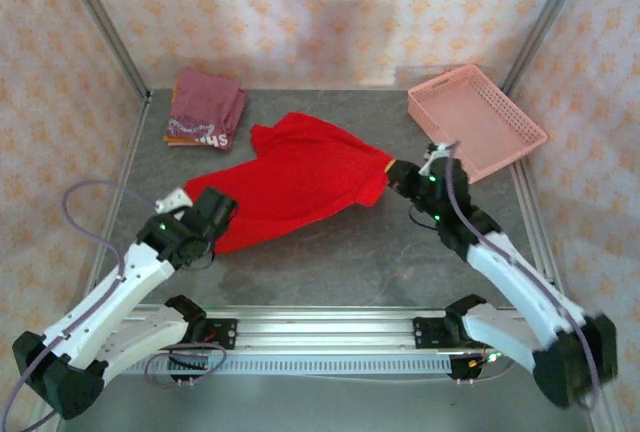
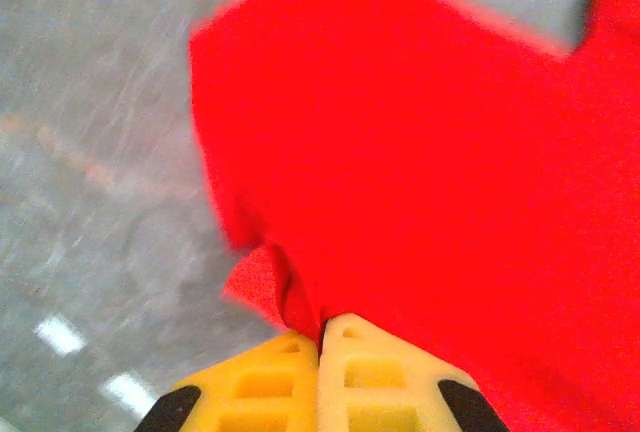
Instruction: Fold and stack the t-shirts
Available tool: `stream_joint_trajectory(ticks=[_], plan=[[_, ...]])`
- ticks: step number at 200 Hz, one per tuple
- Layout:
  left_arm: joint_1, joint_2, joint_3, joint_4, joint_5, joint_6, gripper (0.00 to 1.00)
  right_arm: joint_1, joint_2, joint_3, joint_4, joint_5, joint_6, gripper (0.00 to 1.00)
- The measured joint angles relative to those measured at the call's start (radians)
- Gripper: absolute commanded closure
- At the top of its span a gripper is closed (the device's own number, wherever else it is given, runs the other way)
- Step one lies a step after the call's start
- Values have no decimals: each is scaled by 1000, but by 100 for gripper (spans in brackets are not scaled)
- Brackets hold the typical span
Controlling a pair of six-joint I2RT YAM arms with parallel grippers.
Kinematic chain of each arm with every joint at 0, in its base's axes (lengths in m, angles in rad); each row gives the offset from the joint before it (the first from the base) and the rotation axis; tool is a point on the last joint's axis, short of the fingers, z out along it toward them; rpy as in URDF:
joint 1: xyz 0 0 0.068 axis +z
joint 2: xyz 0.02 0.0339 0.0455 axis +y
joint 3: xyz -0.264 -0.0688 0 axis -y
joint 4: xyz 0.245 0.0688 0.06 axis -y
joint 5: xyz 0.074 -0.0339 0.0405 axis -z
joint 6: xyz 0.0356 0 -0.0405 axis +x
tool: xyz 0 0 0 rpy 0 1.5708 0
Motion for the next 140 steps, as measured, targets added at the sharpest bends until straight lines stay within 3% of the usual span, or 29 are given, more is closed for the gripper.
stream_joint_trajectory(ticks=[23, 63, 97, 140], plan=[[0, 87, 229, -8, -60, 137, 100, 1, -142, 95, -80, 46, -104, 100], [6, 219, 562, -6, -146, 340, 100, 1, -120, 368, -200, 97, -248, 100], [36, 268, 744, 7, -184, 452, 100, -6, 18, 639, -335, 167, -338, 100], [106, 396, 900, 46, -169, 530, 100, -103, 292, 901, -473, 176, -393, 100]])
